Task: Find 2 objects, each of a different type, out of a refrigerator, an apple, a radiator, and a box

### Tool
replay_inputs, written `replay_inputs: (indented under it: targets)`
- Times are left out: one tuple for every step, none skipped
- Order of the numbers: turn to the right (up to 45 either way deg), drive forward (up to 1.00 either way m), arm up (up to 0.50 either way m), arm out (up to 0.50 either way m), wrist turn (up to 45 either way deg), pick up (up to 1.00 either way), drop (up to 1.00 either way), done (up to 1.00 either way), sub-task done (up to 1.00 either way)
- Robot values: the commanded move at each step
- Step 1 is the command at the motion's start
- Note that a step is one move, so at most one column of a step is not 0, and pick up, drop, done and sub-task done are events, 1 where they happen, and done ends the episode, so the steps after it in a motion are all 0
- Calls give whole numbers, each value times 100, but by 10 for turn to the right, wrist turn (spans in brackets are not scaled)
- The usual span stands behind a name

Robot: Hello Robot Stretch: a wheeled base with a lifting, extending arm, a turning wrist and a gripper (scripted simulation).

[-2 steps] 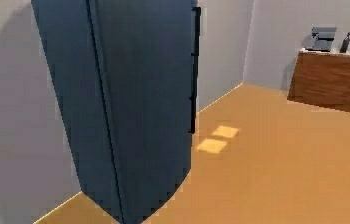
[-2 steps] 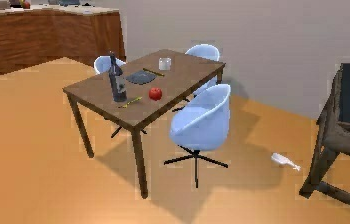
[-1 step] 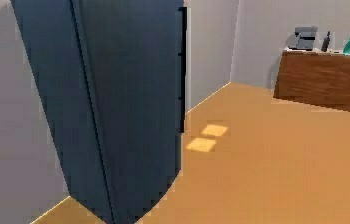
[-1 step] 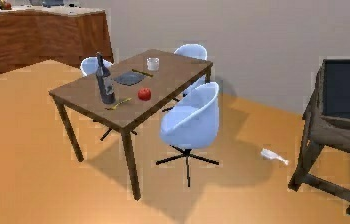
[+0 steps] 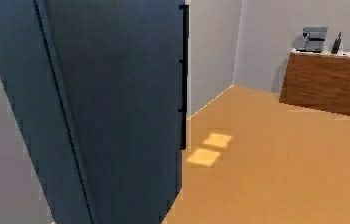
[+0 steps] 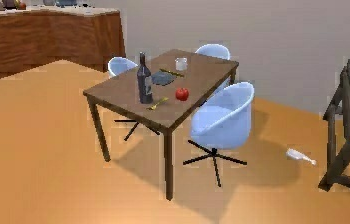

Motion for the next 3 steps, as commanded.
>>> replay_inputs:
  targets:
    - [-180,0,0,0,0,0,0,0,0]
    - [0,0,0,0,0,0,0,0,100]
    - [450,0,0,0,0,0,0,0,0]
